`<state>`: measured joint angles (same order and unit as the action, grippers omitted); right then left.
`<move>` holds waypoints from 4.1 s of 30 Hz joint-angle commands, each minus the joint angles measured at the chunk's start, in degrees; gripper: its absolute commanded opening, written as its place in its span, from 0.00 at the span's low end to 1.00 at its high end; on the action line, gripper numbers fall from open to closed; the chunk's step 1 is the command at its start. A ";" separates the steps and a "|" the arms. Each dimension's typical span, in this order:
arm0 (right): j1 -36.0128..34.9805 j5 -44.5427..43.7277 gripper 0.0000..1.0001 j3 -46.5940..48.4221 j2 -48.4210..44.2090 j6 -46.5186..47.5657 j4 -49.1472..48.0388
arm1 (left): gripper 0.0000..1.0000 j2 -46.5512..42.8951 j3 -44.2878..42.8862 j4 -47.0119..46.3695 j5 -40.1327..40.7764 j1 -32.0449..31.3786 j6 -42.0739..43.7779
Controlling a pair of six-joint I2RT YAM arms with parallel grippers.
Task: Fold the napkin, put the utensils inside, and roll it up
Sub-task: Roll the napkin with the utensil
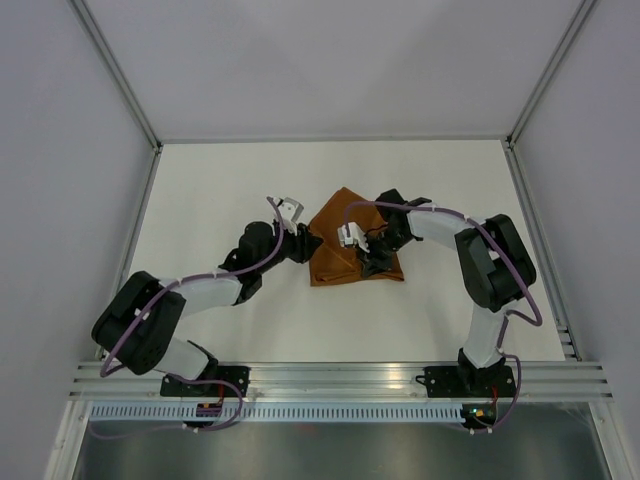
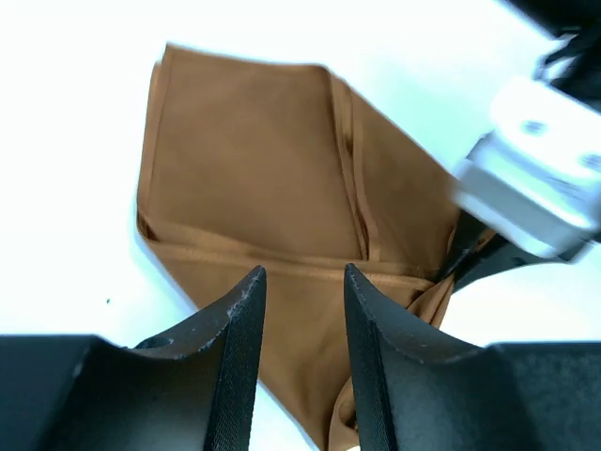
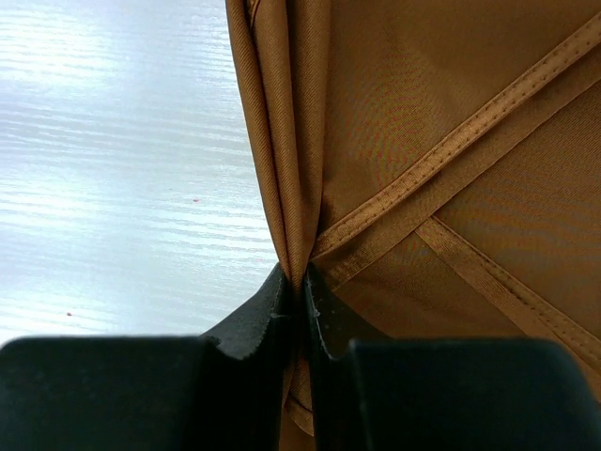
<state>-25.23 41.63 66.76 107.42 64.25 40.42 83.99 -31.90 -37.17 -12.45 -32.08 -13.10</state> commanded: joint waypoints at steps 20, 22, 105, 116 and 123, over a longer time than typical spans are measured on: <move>5.02 5.04 0.16 16.64 20.29 1.76 26.02 | 0.53 5.04 0.79 -7.92 27.03 -31.19 51.23; 5.19 5.22 0.16 17.43 21.07 1.58 26.46 | 0.54 6.79 0.09 -7.13 27.47 -32.61 52.47; 10.73 13.47 0.54 26.23 17.57 -1.93 34.55 | 0.02 24.30 -20.66 34.00 -5.65 -23.21 40.09; 18.11 15.68 0.54 14.29 4.84 -2.98 22.70 | 0.02 29.83 -32.16 49.64 -17.34 -18.21 35.96; 19.08 9.97 0.54 -8.10 -13.25 -10.63 -5.77 | 0.02 31.59 -35.33 52.90 -26.73 -15.30 33.94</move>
<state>-6.00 51.79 65.39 102.52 56.14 51.48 112.33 -66.61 6.22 -32.32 -48.38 24.14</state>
